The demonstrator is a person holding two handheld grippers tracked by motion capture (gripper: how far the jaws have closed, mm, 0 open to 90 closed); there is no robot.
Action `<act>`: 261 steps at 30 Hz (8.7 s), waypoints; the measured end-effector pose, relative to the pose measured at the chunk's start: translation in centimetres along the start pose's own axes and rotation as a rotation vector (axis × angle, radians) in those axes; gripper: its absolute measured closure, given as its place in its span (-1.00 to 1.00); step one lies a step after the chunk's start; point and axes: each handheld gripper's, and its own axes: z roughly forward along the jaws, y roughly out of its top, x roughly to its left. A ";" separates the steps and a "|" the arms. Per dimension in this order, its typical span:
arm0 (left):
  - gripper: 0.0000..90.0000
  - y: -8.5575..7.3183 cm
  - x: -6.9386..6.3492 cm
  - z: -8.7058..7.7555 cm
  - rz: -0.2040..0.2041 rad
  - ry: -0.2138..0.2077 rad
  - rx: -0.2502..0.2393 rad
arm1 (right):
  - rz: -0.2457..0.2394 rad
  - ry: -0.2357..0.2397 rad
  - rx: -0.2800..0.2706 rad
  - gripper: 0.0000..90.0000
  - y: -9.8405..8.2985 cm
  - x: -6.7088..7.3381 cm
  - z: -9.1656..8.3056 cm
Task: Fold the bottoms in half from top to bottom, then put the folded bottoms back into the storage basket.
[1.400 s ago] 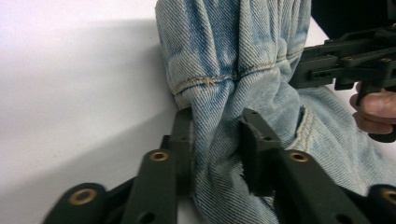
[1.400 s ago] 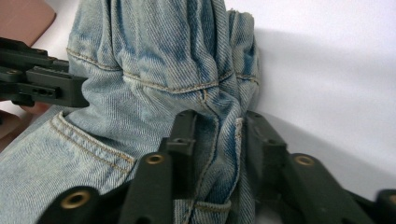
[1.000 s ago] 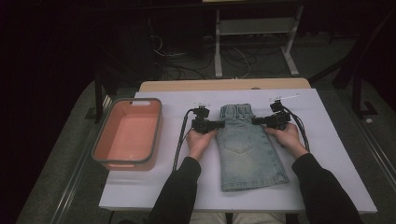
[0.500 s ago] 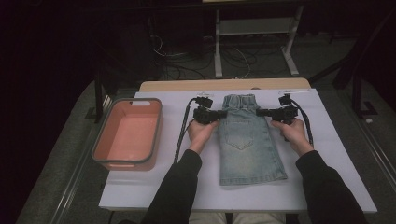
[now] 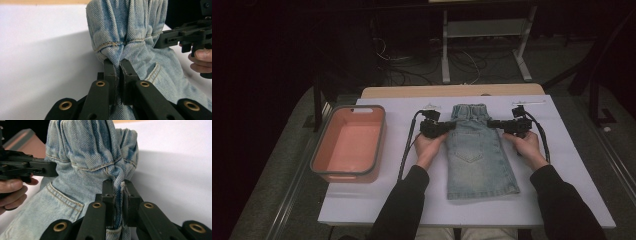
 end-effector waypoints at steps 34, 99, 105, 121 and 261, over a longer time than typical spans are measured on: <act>0.90 -1.4 -4.3 -5.1 0.166 -0.104 -0.058 | -0.034 0.099 -0.054 0.80 -2.0 4.3 -5.6; 0.89 -5.4 -6.5 -6.9 0.202 -0.232 0.093 | -0.076 0.080 0.100 0.62 -7.6 7.6 -8.3; 0.89 -5.2 -6.4 -6.9 0.175 -0.229 0.084 | -0.057 0.061 0.097 0.41 -7.1 7.7 -8.8; 0.89 -5.4 -6.9 -6.6 0.184 -0.248 0.106 | -0.012 0.062 0.001 0.17 -6.9 7.4 -12.0; -0.65 -3.7 -1.9 -5.5 -0.036 -0.166 0.232 | 0.044 -0.117 0.120 -1.00 -10.5 9.5 -10.8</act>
